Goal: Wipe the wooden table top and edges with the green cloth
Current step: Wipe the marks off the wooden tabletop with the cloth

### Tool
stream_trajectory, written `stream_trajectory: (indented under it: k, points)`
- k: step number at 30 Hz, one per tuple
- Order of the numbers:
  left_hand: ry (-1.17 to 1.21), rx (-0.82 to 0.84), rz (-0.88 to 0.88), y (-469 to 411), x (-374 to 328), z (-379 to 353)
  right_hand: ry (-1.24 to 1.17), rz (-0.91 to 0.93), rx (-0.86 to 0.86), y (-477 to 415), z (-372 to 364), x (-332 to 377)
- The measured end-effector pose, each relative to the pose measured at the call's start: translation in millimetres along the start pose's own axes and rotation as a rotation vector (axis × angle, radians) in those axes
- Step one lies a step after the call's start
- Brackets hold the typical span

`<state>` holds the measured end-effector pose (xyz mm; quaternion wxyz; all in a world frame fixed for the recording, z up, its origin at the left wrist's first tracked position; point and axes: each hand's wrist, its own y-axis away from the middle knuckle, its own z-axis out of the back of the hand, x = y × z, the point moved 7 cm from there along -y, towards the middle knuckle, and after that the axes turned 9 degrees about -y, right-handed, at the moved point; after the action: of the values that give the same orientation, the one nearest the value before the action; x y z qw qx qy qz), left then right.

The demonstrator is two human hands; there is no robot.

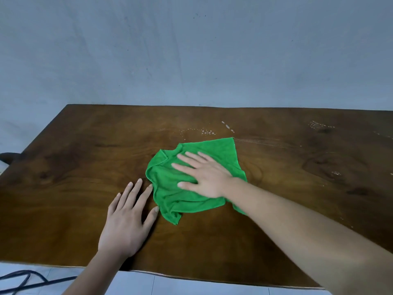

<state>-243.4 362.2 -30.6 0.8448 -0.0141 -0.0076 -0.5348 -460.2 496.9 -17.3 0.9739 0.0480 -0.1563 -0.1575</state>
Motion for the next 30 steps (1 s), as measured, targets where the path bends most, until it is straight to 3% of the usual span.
stream_trajectory:
  k: [10, 17, 23, 30]
  points:
    - [-0.01, 0.01, -0.001, -2, -1, 1, -0.067, -0.622, -0.212, 88, 57, -211]
    - [-0.001, 0.019, -0.001, -1, -1, 3, -0.149, -1.014, -0.312, 48, 52, -210]
    - [0.027, 0.032, 0.005, -2, -2, 7, -0.088, -0.792, -0.222, -51, 40, -103]
    - [0.016, 0.018, 0.012, 0, 0, 4, -0.036, -0.291, -0.069, -136, 1, 66]
